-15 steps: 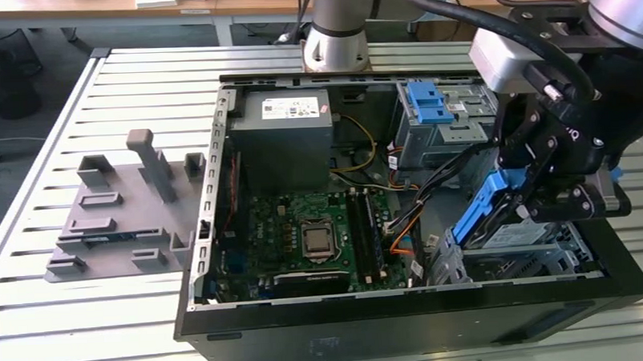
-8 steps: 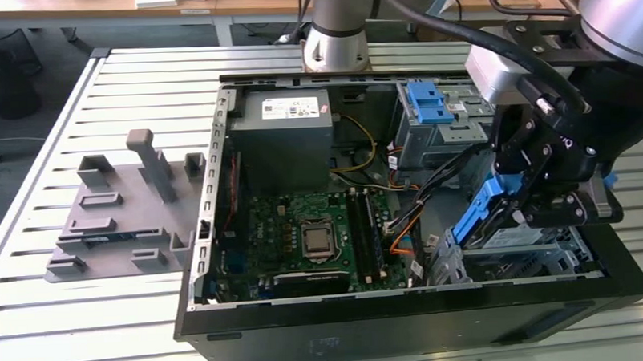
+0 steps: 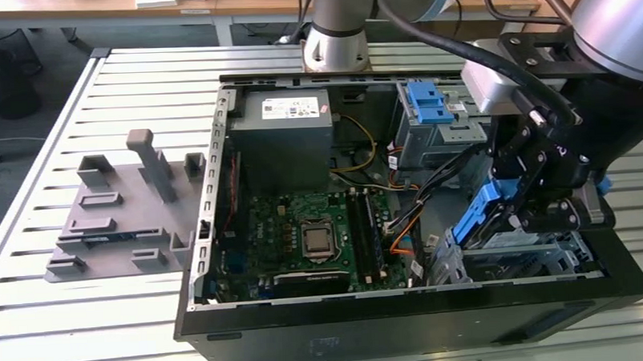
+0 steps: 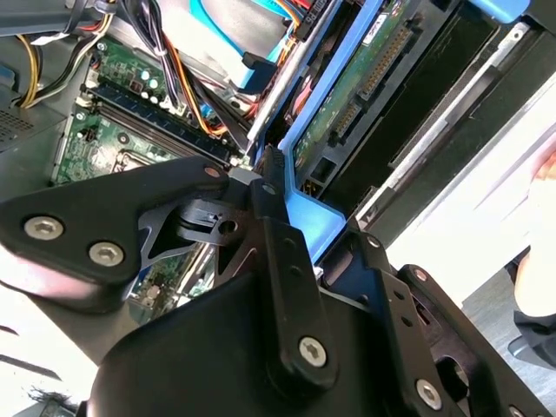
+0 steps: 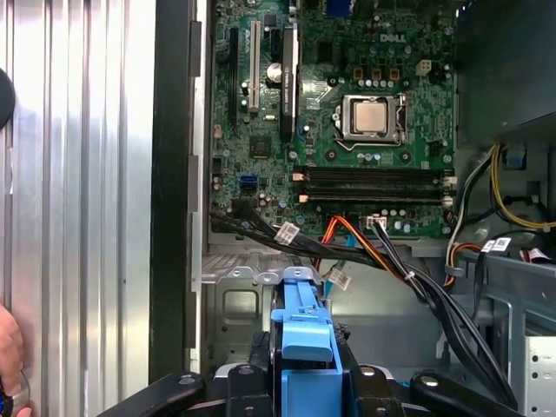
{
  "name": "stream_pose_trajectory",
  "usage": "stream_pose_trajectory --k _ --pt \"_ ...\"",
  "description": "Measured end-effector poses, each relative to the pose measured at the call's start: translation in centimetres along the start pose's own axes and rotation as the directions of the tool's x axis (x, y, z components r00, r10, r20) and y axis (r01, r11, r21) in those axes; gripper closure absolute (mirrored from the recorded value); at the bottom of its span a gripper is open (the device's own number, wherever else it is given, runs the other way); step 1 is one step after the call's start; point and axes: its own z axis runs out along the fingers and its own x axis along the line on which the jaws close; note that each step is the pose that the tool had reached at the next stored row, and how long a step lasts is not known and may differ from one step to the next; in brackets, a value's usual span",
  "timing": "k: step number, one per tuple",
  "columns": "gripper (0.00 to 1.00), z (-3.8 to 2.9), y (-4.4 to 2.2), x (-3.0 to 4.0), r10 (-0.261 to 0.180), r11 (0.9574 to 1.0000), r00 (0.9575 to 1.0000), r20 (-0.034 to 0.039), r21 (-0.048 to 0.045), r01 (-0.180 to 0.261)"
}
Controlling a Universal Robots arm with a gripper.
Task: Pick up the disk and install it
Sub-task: 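Insert the disk into the insertion slot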
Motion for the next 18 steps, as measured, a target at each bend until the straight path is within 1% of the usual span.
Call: stream_pose_trajectory --k 18 --pt "0.63 1.63 -0.03 0.07 0.0 1.0 1.0 -0.0002 0.0 0.0"
